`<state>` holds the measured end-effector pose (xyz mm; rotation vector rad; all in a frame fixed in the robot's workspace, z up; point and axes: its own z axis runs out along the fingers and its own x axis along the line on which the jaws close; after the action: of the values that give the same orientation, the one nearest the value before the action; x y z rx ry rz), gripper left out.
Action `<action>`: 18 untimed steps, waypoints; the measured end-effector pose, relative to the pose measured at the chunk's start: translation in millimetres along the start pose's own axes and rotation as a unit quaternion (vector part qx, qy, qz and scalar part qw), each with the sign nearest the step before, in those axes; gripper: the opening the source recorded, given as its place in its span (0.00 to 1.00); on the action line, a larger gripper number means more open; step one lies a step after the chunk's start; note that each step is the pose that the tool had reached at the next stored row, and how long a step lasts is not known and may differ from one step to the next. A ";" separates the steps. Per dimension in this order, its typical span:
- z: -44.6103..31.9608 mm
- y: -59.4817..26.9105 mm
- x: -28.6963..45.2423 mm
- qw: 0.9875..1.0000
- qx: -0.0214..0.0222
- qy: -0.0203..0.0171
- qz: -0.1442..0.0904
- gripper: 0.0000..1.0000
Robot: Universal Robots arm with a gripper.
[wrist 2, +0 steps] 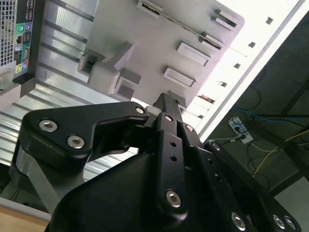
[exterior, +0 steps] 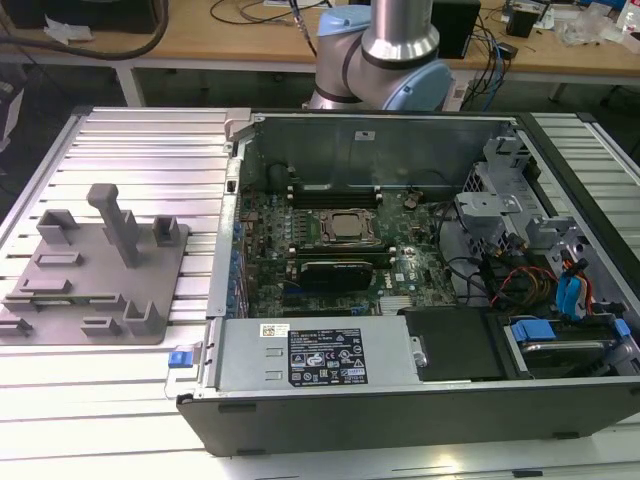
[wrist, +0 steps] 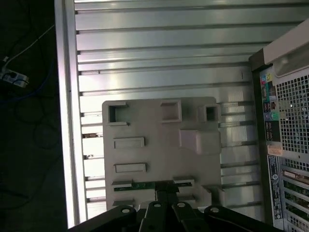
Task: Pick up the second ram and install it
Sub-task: 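Reach for the second ram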
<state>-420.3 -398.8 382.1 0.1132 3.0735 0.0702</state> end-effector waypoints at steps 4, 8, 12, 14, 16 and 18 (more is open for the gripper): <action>6.0 -1.3 8.9 1.000 0.000 0.000 0.000 0.08; 17.0 -5.0 9.4 1.000 0.000 0.004 0.000 0.08; 18.2 -5.1 9.3 1.000 0.003 0.007 0.000 0.08; 21.2 -5.9 8.6 1.000 0.003 0.015 0.000 0.08; 28.4 -9.1 8.3 1.000 0.004 0.017 0.001 0.08; 35.3 -13.9 5.8 1.000 0.004 0.018 0.001 0.08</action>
<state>-424.7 -410.8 345.9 0.1155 3.1108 0.0614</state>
